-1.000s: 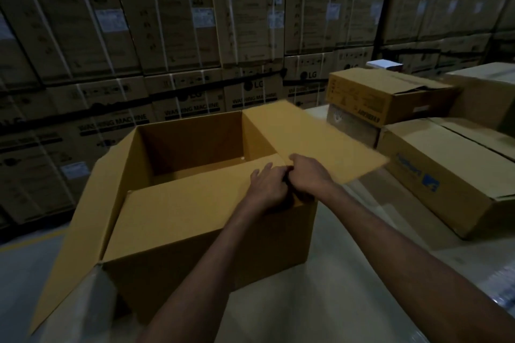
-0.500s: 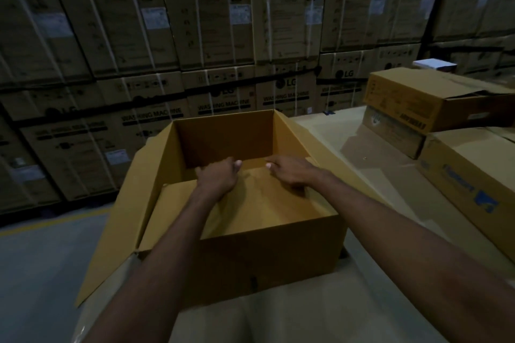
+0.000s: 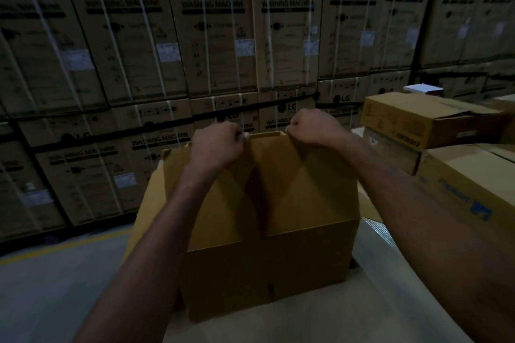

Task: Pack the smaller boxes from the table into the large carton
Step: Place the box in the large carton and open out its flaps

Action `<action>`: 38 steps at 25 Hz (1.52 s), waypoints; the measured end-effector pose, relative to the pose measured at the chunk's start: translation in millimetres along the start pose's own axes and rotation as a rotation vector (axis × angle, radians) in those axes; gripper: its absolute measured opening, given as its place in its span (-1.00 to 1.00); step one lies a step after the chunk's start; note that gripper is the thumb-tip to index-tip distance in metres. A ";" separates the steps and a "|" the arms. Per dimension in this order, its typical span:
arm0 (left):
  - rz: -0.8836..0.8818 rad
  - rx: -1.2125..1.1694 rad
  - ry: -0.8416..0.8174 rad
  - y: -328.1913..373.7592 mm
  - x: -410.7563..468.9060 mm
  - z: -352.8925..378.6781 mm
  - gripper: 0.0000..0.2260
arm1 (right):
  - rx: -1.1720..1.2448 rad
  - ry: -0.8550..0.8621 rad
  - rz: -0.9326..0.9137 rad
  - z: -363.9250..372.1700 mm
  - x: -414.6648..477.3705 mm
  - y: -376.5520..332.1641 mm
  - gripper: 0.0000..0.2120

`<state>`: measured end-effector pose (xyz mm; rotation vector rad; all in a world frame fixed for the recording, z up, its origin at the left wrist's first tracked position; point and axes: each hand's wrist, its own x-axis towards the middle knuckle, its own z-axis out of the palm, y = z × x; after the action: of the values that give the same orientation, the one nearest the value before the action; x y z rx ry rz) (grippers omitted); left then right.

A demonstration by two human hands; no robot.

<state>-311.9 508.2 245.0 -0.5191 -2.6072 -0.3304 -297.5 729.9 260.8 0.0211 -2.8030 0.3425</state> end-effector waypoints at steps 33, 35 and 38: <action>-0.062 -0.329 -0.647 -71.4 -11.3 101.2 -0.62 | 0.220 -0.583 -0.246 131.2 33.6 6.2 -0.71; -0.150 -0.244 -0.379 -85.2 35.3 135.7 -0.70 | 0.231 -0.351 -0.161 159.2 86.5 29.7 -0.71; -0.224 -0.160 -0.163 -116.9 93.3 174.3 -0.66 | 0.219 -0.143 -0.055 193.2 153.4 59.1 -0.66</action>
<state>-504.8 486.0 122.4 -0.3174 -2.8190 -0.5964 -505.9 745.1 116.9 0.1786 -2.8831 0.6564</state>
